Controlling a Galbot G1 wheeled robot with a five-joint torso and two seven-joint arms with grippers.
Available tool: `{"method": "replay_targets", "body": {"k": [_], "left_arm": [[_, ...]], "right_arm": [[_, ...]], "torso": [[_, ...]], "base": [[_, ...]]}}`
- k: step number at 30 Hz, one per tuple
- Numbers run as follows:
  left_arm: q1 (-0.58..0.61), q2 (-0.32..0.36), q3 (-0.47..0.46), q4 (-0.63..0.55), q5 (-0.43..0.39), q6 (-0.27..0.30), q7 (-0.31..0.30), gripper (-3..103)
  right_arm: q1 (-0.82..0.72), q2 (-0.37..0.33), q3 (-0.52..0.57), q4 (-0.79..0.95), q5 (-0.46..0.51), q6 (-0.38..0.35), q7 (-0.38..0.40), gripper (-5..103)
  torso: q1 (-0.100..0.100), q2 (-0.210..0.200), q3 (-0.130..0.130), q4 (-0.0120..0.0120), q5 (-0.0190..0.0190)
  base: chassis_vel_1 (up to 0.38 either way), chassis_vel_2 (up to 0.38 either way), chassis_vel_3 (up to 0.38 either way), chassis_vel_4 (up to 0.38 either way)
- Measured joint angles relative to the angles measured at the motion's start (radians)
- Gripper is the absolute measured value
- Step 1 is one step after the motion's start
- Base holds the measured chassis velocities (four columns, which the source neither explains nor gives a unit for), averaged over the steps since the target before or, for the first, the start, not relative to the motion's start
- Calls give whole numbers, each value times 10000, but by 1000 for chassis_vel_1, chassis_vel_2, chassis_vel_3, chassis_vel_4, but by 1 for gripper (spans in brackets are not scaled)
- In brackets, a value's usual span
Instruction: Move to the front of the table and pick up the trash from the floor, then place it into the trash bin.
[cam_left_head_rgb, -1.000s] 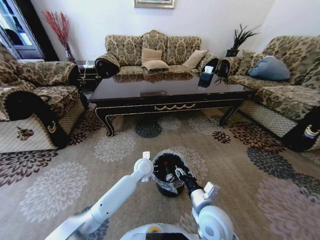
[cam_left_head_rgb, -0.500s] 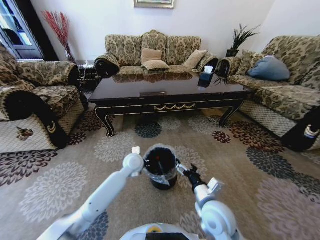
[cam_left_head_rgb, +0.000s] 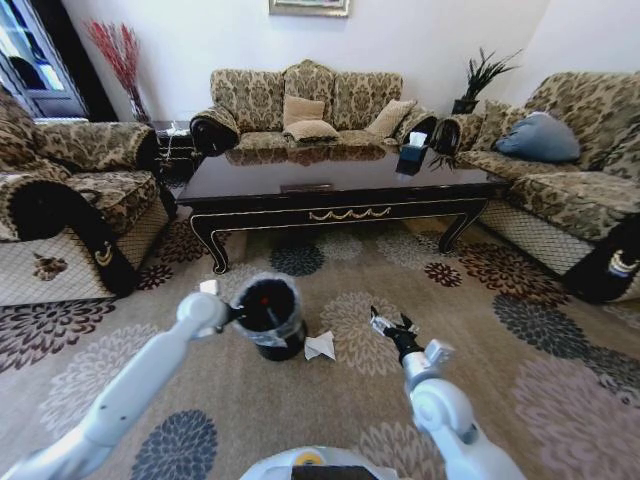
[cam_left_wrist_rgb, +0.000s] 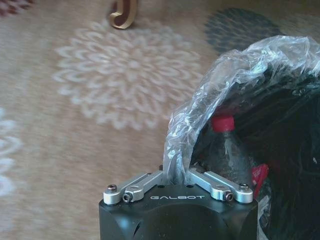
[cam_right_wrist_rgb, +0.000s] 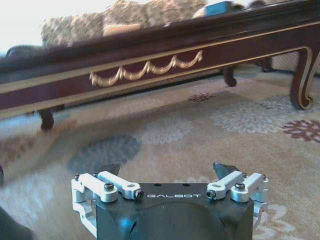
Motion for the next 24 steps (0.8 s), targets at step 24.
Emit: {"method": "replay_targets", "body": {"k": [24], "left_arm": [[908,1532,-839,-130,-64,0,1189,0]], "right_arm": [[2720,1714,-2313,-6928,-4643,3092,-2213,100]], "torso": [[0,0,0,0,2]], "base": [[0,0,0,0]]}}
